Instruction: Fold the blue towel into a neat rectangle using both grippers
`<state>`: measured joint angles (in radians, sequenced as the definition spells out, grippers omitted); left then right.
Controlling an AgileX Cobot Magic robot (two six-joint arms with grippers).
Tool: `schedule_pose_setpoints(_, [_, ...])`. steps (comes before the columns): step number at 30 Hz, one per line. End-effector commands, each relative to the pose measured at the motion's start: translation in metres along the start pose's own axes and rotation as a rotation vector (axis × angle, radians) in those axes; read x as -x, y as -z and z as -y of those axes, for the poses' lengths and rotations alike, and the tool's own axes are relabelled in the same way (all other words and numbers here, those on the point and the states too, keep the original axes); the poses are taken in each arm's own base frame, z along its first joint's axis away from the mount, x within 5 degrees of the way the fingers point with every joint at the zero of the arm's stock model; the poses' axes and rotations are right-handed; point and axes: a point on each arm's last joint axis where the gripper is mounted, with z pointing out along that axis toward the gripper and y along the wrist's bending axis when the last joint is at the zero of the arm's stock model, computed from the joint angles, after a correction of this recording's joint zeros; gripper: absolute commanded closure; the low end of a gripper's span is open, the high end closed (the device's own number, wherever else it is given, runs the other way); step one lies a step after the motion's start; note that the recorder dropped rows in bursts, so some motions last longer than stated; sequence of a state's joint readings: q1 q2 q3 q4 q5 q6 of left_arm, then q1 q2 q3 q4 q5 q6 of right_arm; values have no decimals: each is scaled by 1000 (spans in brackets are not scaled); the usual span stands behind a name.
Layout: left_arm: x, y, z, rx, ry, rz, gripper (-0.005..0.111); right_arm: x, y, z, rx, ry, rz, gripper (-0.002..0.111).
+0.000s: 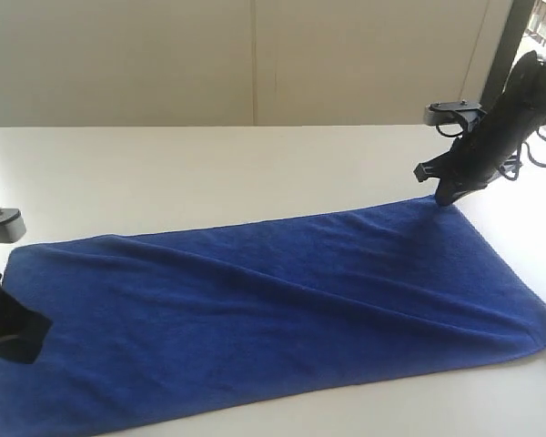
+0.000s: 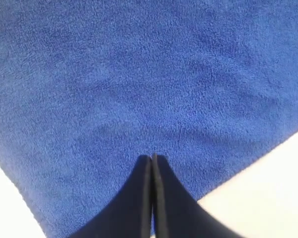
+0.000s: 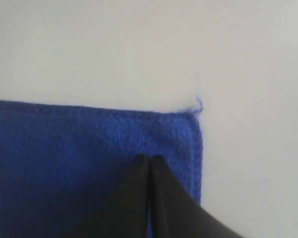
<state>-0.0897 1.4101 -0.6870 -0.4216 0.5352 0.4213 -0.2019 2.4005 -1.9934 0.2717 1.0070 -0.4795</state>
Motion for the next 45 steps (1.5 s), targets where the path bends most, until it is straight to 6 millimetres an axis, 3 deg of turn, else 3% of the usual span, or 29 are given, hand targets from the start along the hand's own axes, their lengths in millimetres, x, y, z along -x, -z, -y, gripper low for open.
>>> schedule_pose_setpoints(1, [-14,-5,2,1,44,-23,107,5,-6,7,-17,1,43,108])
schedule_pose_setpoints(13, [-40,-17,0,13,89,-118,107,7,-16,12,-42,-2,80,108])
schedule_pose_setpoints(22, [-52,-15,-15,186,112,-219,107,2,-30,13,-29,-9,47,108])
schedule_pose_setpoints(45, [-44,-41,-24,192,141,-101,107,1,-30,14,-32,-5,41,108])
